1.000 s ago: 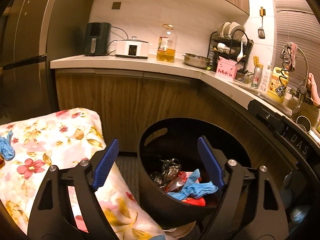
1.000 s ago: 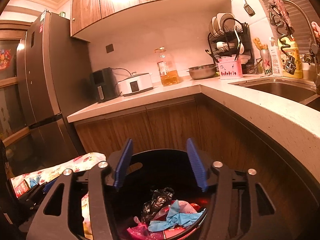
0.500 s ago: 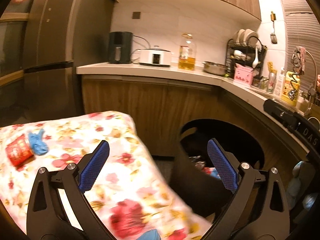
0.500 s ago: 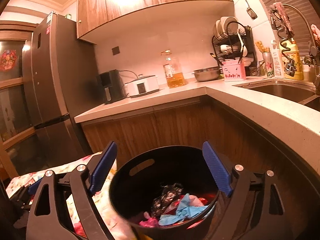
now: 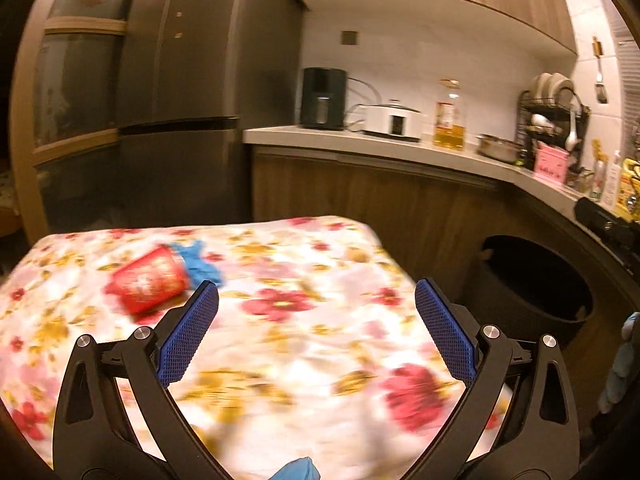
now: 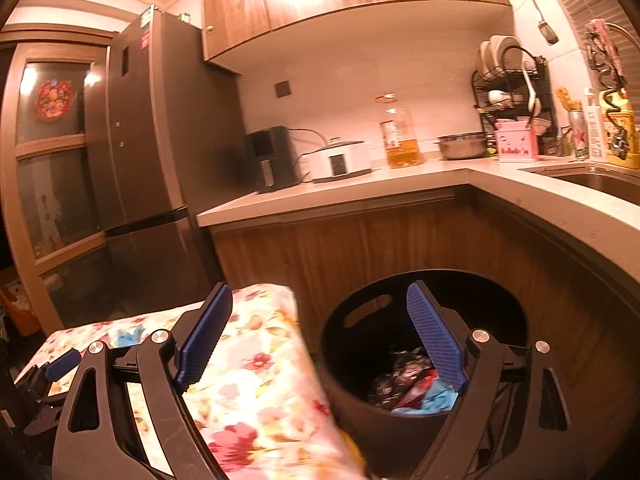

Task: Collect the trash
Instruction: 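Move both tools back over the red paper cup and blue glove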

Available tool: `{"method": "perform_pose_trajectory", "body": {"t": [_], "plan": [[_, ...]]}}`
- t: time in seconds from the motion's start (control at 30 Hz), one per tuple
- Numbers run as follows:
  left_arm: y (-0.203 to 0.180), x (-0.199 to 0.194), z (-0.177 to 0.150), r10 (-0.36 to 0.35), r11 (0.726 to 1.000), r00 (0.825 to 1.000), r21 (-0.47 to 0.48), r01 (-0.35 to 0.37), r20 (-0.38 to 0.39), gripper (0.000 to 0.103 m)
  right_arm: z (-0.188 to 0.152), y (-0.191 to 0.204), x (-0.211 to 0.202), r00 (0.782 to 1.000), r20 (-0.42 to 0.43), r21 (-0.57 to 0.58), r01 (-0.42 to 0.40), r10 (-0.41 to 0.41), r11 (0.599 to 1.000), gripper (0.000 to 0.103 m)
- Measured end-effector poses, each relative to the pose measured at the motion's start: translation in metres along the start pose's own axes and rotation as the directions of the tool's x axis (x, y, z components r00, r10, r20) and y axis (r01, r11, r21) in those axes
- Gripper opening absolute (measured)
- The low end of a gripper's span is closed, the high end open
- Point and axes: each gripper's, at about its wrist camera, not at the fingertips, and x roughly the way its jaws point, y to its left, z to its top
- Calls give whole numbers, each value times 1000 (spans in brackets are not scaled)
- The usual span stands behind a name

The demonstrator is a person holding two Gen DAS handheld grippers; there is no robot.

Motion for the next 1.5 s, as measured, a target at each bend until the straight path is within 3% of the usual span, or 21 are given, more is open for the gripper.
{"method": "perform_pose_trajectory", "body": {"t": [0.33, 0.47, 0.87, 1.17, 1.27, 1.37, 1.5], "plan": [[101, 0, 0, 168, 979, 986, -111, -169, -11, 97, -17, 68, 24, 990, -57, -57, -132, 129, 990, 86], [129, -3, -5, 205, 968, 979, -143, -206, -20, 97, -26, 97, 36, 982, -89, -82, -173, 165, 982, 86], [176, 35, 4, 173, 970, 983, -161, -182, -66, 97, -38, 149, 62, 964, -130, -99, -244, 231, 965, 86], [184, 78, 0, 107, 982, 980, -137, -130, -165, 97, -39, 168, 82, 957, -145, -114, -267, 250, 957, 86], [188, 75, -2, 98, 979, 983, -160, -123, -154, 97, -43, 175, 90, 951, -161, -116, -285, 265, 951, 86], [194, 65, -2, 131, 972, 982, -175, -154, -138, 97, -49, 185, 102, 938, -192, -115, -315, 290, 942, 86], [208, 45, 0, 220, 948, 970, -212, -237, -100, 97, -61, 204, 123, 899, -273, -97, -380, 342, 920, 86]]}}
